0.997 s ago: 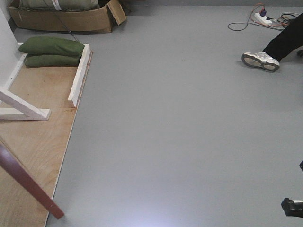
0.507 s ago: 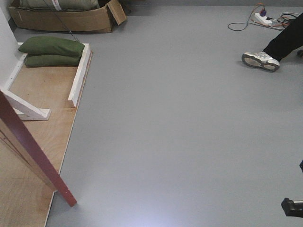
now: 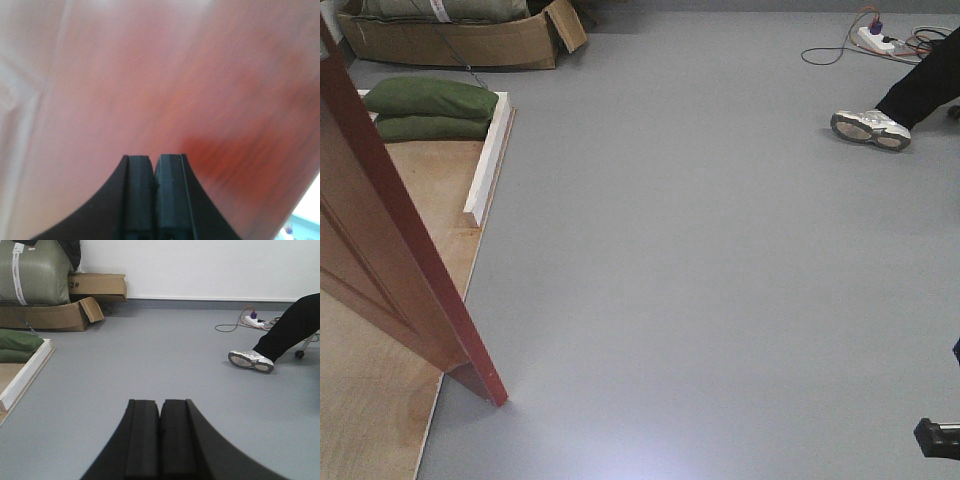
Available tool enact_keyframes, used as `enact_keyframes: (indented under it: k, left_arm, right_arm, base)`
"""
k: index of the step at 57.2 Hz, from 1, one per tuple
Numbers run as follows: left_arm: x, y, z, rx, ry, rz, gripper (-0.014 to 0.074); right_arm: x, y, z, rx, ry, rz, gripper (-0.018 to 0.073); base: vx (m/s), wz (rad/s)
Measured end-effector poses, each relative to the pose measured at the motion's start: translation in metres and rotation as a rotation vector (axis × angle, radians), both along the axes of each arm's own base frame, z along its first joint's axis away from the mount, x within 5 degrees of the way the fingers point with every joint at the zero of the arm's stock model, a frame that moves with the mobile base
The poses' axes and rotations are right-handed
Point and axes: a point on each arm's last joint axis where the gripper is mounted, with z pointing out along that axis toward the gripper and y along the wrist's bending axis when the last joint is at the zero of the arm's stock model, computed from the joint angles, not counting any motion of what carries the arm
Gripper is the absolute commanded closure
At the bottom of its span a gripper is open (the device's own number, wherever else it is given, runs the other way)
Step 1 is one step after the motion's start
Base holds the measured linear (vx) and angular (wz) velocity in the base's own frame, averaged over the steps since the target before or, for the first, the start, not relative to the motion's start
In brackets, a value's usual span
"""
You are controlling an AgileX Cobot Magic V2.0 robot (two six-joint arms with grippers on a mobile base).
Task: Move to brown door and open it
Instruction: 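Push the brown door with the left gripper to swing it open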
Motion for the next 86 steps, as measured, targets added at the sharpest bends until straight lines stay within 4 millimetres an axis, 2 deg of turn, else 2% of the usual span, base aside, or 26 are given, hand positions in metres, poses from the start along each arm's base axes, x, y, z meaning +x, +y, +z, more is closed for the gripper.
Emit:
enact_keyframes:
  k: [13,22,35,51,59,68,86]
  left_arm:
    - [0.031,0.008,-0.035,-0.026,0.099,-0.007,0.0603]
    - [0.037,0.009,-0.042,-0.031,0.117,-0.008,0.0603]
    - [0.031,0.007,-0.031,-0.023,0.089,-0.014,0.0603]
    - [0.025,-0.004,0.027,0.024,-0.08,-0.036,0.0603]
    - [0.034,-0.015,0.046,0.038,-0.141,-0.07,0.0603]
    - [0.048,-0.019,0.047,0.04,-0.149,-0.094,0.0603]
    - [0.069,-0.015,0.026,0.03,-0.098,-0.094,0.0603]
  right_arm:
    - [0.0,0.0,0.0,0.0,0.0,0.0,0.0559]
    - [0.0,0.0,0.0,0.0,0.0,0.0,0.0559]
    - [0.0,0.0,0.0,0.0,0.0,0.0,0.0559]
    - [0.0,0.0,0.0,0.0,0.0,0.0,0.0559]
    - [0.0,0.0,0.0,0.0,0.0,0.0,0.0559]
    - [0.0,0.0,0.0,0.0,0.0,0.0,0.0559]
    - [0.0,0.0,0.0,0.0,0.0,0.0,0.0559]
  base:
    - [0.0,0.0]
    - [0.0,0.0]
    - [0.0,0.0]
    - [0.0,0.0]
    - [0.0,0.0]
    - [0.0,0.0]
    - [0.0,0.0]
